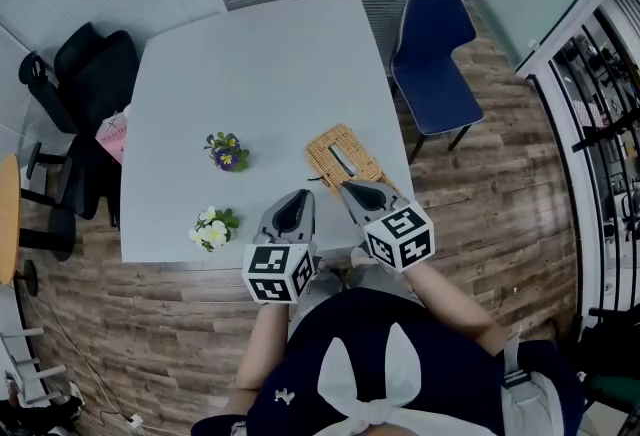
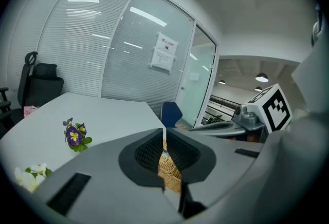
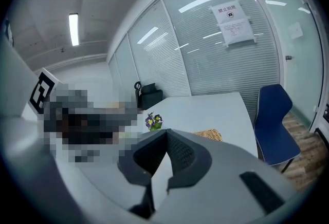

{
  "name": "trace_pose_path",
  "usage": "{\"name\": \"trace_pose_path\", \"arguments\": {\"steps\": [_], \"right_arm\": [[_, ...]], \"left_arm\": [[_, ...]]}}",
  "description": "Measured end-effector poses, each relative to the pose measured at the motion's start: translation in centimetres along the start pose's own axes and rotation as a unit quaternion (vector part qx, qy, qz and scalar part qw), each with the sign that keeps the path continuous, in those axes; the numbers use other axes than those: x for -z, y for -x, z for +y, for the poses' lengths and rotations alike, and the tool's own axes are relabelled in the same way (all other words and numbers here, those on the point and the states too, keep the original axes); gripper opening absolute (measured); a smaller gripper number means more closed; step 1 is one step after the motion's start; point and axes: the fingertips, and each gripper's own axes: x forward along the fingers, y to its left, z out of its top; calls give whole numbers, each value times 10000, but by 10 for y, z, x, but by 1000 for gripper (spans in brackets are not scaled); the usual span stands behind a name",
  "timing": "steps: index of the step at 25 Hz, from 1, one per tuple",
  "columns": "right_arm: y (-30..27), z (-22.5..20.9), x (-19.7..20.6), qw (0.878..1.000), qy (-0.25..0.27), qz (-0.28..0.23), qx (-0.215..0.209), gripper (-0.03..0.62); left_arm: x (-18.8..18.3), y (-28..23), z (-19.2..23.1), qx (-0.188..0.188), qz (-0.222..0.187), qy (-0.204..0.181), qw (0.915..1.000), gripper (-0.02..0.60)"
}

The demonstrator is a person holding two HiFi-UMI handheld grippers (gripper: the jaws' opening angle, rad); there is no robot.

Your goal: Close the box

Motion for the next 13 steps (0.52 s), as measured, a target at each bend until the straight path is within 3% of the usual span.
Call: {"name": "trace_pose_path", "arguments": {"steps": [13], "right_arm": [[4, 0, 4, 10000, -22, 37, 62, 3]], "left_arm": [[5, 2, -2, 12, 29, 19, 10000, 35]]}}
